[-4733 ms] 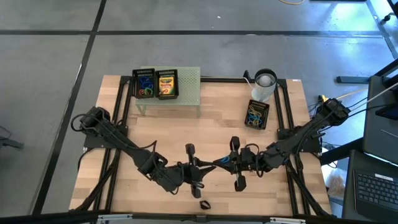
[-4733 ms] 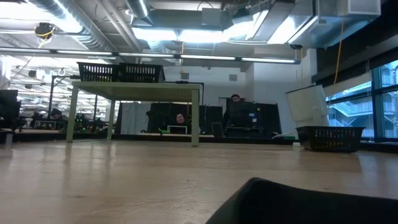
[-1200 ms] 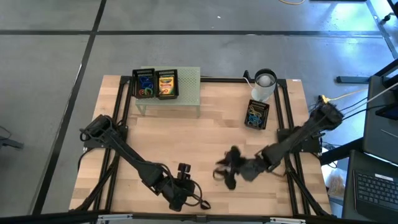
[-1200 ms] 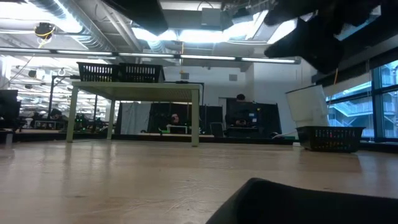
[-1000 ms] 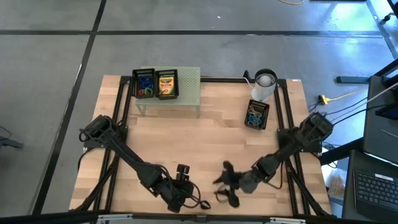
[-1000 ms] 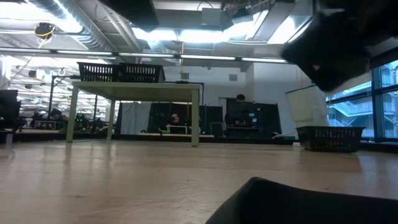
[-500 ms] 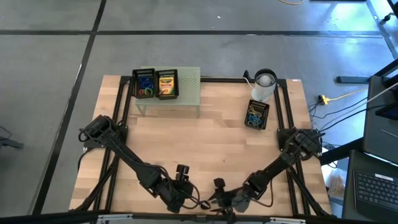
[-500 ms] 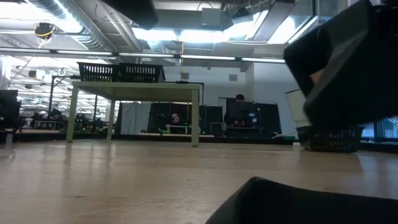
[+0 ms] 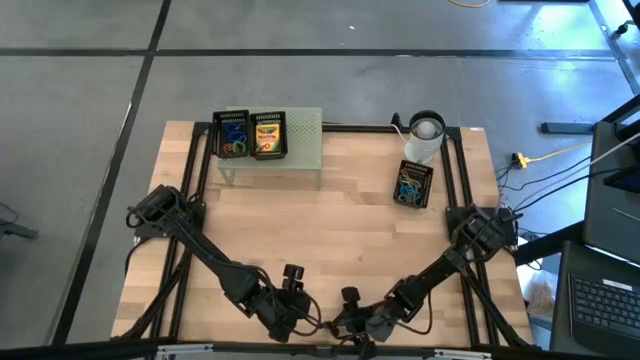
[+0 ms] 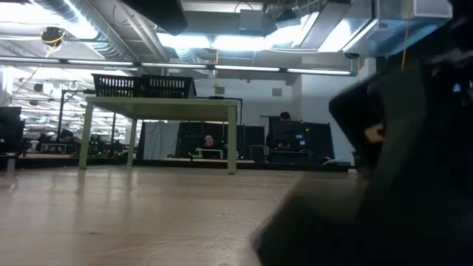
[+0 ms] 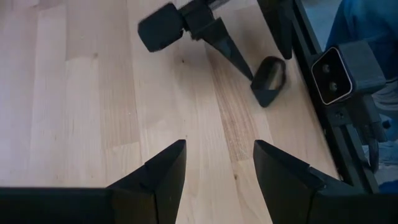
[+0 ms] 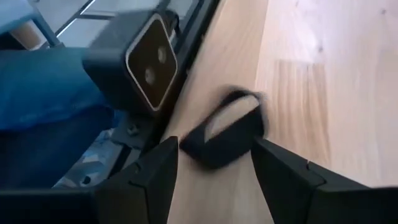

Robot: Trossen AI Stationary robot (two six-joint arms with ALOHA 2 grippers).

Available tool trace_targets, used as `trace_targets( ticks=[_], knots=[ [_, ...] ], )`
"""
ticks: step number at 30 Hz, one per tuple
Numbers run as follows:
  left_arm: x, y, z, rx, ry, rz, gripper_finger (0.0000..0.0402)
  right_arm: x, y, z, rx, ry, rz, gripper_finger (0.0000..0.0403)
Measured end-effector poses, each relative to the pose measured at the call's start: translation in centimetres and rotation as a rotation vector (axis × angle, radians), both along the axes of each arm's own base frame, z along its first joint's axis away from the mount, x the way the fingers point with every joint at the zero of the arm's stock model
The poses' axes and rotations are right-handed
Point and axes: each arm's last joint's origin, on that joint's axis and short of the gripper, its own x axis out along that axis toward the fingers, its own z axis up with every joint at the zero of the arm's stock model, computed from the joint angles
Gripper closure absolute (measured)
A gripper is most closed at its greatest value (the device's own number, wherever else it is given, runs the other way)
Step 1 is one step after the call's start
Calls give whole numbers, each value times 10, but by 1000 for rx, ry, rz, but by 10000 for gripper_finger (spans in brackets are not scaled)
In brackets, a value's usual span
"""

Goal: Pick & Place Office Desk Supplies
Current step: Put the black rubber band into the black bin

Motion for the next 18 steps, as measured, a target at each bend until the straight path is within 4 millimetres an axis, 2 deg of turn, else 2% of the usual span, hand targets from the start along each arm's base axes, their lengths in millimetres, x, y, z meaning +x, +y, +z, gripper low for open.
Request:
trace_targets(
  ticks=[6,18],
  knots=[
    [0,0,0,2,2,0,219,2,-1,-11,19,20,-12,197],
    [-3,2,-2,31,37,-1,219,4,-2,-11,23,6,-31,197]
  ],
)
